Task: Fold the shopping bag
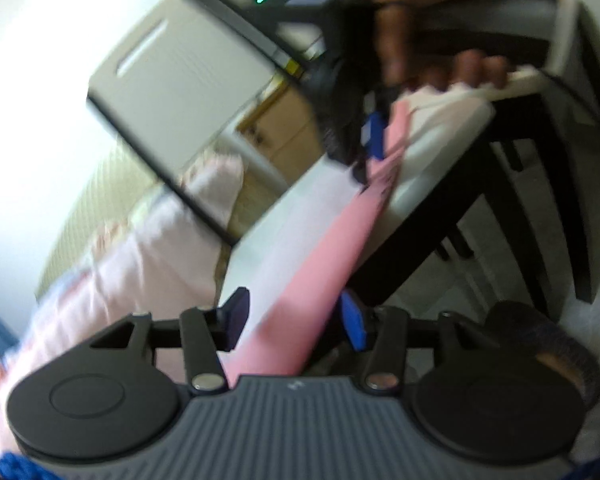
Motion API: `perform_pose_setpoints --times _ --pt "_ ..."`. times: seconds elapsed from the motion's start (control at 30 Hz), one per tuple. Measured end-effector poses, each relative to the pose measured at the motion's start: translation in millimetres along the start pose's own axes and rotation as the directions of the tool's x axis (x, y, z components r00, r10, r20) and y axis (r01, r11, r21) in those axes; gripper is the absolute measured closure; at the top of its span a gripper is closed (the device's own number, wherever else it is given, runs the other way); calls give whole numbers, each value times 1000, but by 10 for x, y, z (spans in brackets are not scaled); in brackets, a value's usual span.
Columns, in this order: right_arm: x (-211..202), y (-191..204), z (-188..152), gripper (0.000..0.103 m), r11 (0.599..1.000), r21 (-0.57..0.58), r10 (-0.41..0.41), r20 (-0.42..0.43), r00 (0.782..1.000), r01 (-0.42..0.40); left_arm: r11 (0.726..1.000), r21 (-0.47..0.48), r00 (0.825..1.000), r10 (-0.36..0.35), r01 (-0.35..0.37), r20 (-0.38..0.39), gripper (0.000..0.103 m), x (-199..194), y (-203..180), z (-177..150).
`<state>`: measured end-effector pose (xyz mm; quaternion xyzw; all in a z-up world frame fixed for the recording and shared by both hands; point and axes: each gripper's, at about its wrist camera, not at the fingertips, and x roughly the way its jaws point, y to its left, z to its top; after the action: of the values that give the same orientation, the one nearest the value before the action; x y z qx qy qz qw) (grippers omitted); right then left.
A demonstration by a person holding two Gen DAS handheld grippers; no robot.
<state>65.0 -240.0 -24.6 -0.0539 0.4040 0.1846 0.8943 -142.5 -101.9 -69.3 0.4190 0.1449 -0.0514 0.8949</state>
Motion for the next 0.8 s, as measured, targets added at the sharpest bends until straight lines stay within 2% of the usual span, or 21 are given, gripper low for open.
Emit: perform_pose_setpoints --times 0.2,0.3,0.43,0.5,0.53,0.57,0.63,0.8 --pt "-33 28 -23 71 1000 -14 4 -4 1000 -4 996 82 995 -42 35 89 44 80 -298 178" --pt "-56 23 -41 71 1000 -14 13 -9 1000 -14 988 154 994 -33 17 100 44 277 -436 194" --pt "-78 7 -58 71 1000 -12 23 -13 1000 -23 971 238 993 -60 33 105 44 445 -519 158" --pt "-85 5 -65 71 1000 -16 27 -16 1000 -27 970 240 992 -71 45 104 48 485 -499 167" --pt "-91 2 -69 71 999 -17 30 -17 999 -30 970 237 992 -81 56 97 54 504 -482 179" --pt "-94 0 -72 71 999 -20 32 -17 999 -32 969 238 992 -94 71 87 65 523 -473 192" --pt "-106 -5 -80 71 999 -20 37 -18 999 -37 963 253 991 -118 98 66 81 559 -469 212" --pt "-129 30 -101 71 999 -37 27 -13 1000 -27 961 155 972 -234 228 21 84 616 -254 340"
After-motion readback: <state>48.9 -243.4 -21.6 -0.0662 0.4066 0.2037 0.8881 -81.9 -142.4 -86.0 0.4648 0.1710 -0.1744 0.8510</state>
